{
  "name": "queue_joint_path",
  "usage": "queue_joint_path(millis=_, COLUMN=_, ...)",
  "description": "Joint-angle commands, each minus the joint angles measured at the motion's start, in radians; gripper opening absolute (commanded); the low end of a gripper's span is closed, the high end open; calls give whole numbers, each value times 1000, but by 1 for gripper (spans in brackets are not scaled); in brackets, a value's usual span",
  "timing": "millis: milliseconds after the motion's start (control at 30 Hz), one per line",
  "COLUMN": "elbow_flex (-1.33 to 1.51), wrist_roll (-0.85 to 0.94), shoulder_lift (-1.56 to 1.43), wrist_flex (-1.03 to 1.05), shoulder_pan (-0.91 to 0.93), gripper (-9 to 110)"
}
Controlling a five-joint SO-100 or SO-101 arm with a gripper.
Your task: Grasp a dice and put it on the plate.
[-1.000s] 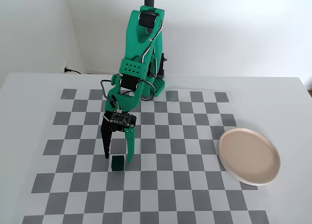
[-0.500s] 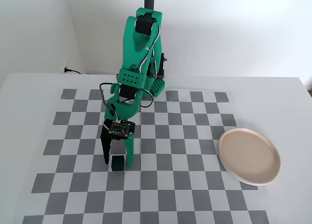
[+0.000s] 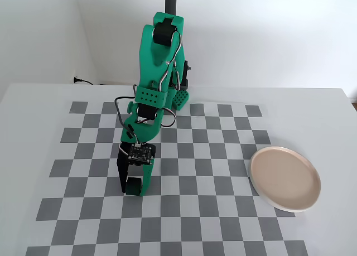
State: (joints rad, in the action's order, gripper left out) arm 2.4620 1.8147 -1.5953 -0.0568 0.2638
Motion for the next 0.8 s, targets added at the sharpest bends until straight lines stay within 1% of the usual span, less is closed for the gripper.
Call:
queue_joint_path(millis=0, elbow_flex=-60, wrist_roll=15, shoulder_lift=-9, wrist_flex=-9, shoulder_pan=-8, gripper=-1)
queue_joint_path(millis=33, elbow_flex=-60, wrist_roll=15, shoulder_lift=-9, wrist_flex=-9, shoulder_pan=-8, gripper=-4)
queue_joint_path(millis=233, elbow_flex=-61, wrist_roll=-2, shoulder_lift=-86, wrist_flex=34, shoulder_pan=-43, gripper=-4)
queue_joint_path(millis=533, elbow_flex=-77, wrist_roll=-84, shoulder_lift=-520, wrist_flex=388, shoulder_pan=-221, gripper=-4)
queue_joint_path(millis=767, elbow_flex=-77, wrist_roll=-103, shoulder_lift=-784, wrist_flex=577, shoulder_pan=-370, gripper=-4)
